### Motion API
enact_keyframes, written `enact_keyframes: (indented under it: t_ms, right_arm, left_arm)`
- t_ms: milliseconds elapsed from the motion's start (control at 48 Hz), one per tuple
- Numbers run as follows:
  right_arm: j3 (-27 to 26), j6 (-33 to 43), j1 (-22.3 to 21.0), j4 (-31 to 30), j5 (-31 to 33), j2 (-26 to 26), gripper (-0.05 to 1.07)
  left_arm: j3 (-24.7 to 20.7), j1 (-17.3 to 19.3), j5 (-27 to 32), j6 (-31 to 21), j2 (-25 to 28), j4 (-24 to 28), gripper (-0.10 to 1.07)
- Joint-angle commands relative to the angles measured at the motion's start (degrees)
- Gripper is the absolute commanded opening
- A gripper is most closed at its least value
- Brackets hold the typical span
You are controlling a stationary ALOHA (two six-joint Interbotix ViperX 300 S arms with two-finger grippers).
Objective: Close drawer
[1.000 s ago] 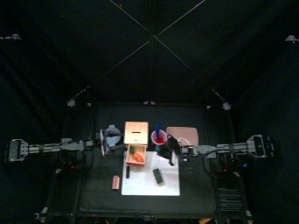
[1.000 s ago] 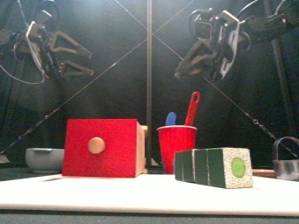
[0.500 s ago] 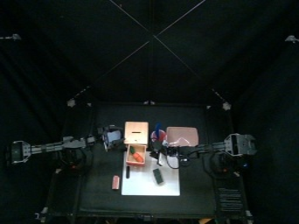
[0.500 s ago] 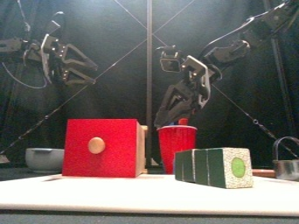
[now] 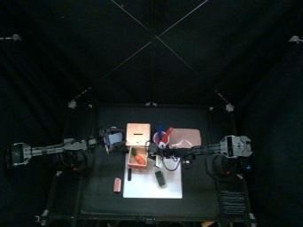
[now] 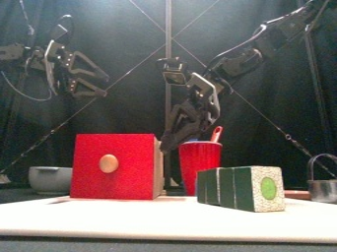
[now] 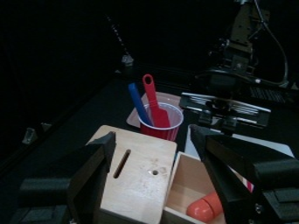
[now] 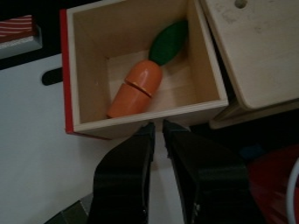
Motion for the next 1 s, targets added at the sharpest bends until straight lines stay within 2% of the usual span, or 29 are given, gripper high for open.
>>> enact_keyframes:
  t_ms: [0,271,729,979]
  right_arm:
    - [-1.58,0.09,-1.32,-0.35,0.79,-0.79,0.58]
    - [-2.9,-0.53,-2.9,-1.41,1.93,0.53,0.58]
    - [-4.39,-0.35,-3.08,-2.72,2.99,1.32,0.58]
    - [-4.39,0.62,-1.93,-1.85,8.26,-0.44,0.58]
  left_arm:
    - [-0.97,0.09,-0.26,0.0,0.0,0.18,1.0]
    - [-0.88,-0.09,-0.26,0.0,0.0,0.09,1.0]
    - [-0.62,-0.18,-0.26,-0.09,0.0,0.0,1.0]
    - [-1.14,0.26,0.26,-0.09,0.44,-0.09,1.0]
